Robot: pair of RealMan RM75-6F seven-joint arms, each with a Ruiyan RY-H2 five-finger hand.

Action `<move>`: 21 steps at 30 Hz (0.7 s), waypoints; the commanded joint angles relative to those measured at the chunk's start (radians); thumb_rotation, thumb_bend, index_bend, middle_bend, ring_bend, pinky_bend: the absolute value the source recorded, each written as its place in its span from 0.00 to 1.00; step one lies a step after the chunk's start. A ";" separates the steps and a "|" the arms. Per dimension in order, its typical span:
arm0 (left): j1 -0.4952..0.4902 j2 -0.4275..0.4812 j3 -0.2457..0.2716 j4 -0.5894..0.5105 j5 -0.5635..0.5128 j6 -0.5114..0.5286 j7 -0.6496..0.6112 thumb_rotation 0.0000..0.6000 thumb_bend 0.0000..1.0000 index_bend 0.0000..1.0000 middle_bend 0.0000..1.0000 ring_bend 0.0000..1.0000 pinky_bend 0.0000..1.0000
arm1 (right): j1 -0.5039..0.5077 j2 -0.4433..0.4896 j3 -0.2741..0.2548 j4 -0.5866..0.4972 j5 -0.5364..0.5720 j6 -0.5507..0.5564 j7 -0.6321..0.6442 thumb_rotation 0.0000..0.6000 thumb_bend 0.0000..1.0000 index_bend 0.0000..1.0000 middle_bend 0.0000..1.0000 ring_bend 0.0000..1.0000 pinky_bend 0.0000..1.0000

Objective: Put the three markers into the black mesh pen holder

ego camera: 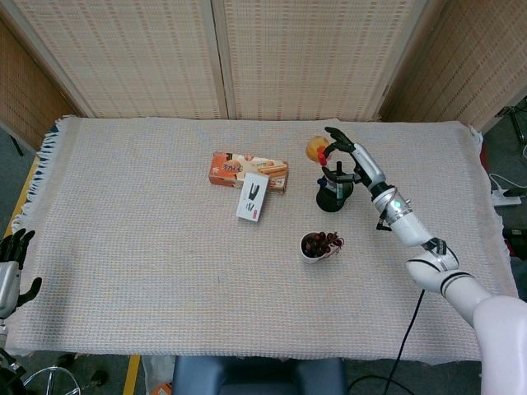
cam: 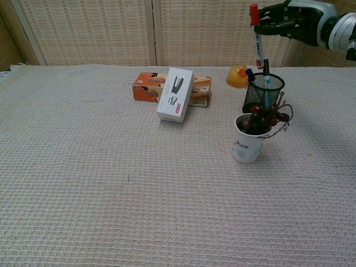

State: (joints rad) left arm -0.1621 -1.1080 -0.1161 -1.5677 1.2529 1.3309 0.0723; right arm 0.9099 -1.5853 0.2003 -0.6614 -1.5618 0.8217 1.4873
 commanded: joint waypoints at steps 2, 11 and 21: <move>0.000 -0.001 0.000 0.001 0.000 0.001 0.001 1.00 0.32 0.00 0.00 0.00 0.03 | 0.016 -0.057 -0.059 0.095 -0.019 -0.026 0.069 1.00 0.33 0.63 0.04 0.04 0.00; -0.001 -0.004 0.002 0.002 -0.002 -0.002 0.008 1.00 0.32 0.00 0.00 0.00 0.03 | 0.009 -0.100 -0.126 0.214 -0.020 -0.092 0.068 1.00 0.33 0.63 0.04 0.04 0.00; -0.003 -0.006 0.001 0.002 -0.007 -0.006 0.017 1.00 0.32 0.00 0.00 0.00 0.03 | 0.030 -0.080 -0.214 0.216 -0.055 -0.193 0.033 1.00 0.33 0.44 0.04 0.02 0.00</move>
State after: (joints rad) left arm -0.1653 -1.1145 -0.1149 -1.5653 1.2457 1.3251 0.0894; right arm 0.9379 -1.6684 -0.0106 -0.4420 -1.6153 0.6282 1.5211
